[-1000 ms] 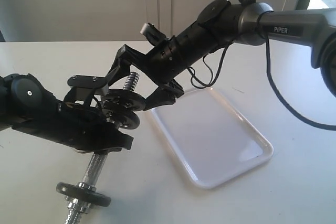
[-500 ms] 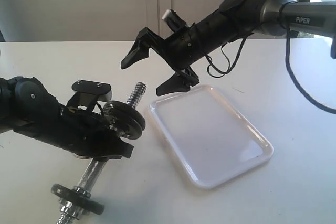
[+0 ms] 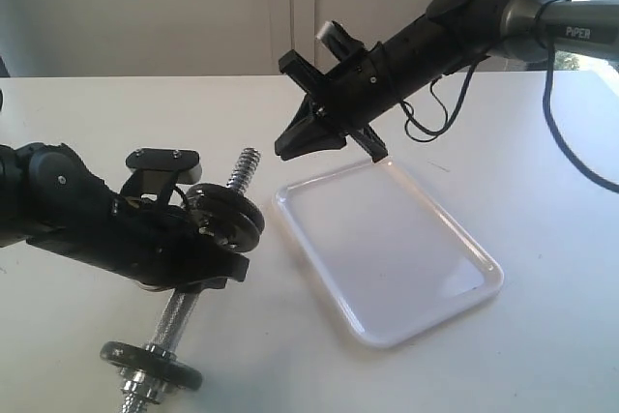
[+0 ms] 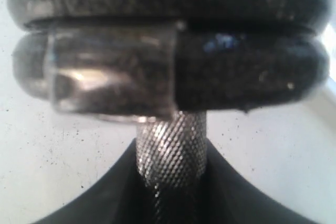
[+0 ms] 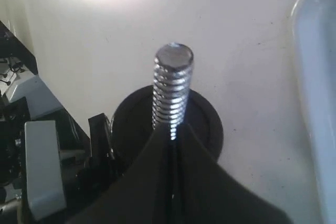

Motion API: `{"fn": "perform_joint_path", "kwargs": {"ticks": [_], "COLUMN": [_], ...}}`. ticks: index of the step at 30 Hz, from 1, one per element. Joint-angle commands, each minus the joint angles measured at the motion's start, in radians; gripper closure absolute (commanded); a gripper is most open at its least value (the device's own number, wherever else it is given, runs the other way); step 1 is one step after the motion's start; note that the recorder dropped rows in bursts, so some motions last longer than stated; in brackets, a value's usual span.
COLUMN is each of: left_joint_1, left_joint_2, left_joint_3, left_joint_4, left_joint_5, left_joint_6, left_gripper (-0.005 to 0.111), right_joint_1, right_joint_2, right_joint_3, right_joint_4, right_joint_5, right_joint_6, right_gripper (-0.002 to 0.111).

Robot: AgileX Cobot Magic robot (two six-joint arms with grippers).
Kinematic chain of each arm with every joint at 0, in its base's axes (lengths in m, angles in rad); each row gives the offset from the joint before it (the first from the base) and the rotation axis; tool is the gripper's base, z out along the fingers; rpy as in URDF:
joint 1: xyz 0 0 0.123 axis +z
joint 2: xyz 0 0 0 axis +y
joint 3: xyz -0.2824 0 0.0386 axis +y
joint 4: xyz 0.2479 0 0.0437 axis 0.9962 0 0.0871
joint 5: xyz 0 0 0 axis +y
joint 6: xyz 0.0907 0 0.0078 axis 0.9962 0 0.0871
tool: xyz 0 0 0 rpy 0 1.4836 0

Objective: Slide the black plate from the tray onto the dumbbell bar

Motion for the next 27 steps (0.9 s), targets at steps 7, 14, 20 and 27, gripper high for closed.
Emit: {"fn": "perform_joint_path", "kwargs": {"ticks": [7, 14, 20, 27], "left_joint_1": [-0.001, 0.001, 0.001, 0.001], "left_joint_2": [-0.046, -0.008, 0.041, 0.048], "left_joint_3": [-0.03, -0.03, -0.03, -0.03], "left_joint_4": [-0.049, -0.08, -0.08, -0.08], "left_joint_5": [-0.209, -0.253, -0.264, -0.262], "left_joint_6": [-0.184, -0.279, -0.363, -0.374], "left_gripper": [0.107, 0.107, 0.107, 0.107], "right_joint_1": [-0.035, -0.035, -0.035, -0.033], "right_joint_2": [-0.024, -0.054, -0.064, -0.077], "right_joint_3": [-0.005, -0.005, -0.005, -0.005], "right_joint_4": [-0.076, -0.097, -0.107, -0.129], "right_joint_5": [0.023, 0.023, 0.023, 0.023], "right_joint_6": [-0.032, -0.038, -0.04, -0.042], "right_gripper": [0.108, 0.108, 0.108, 0.108]}}
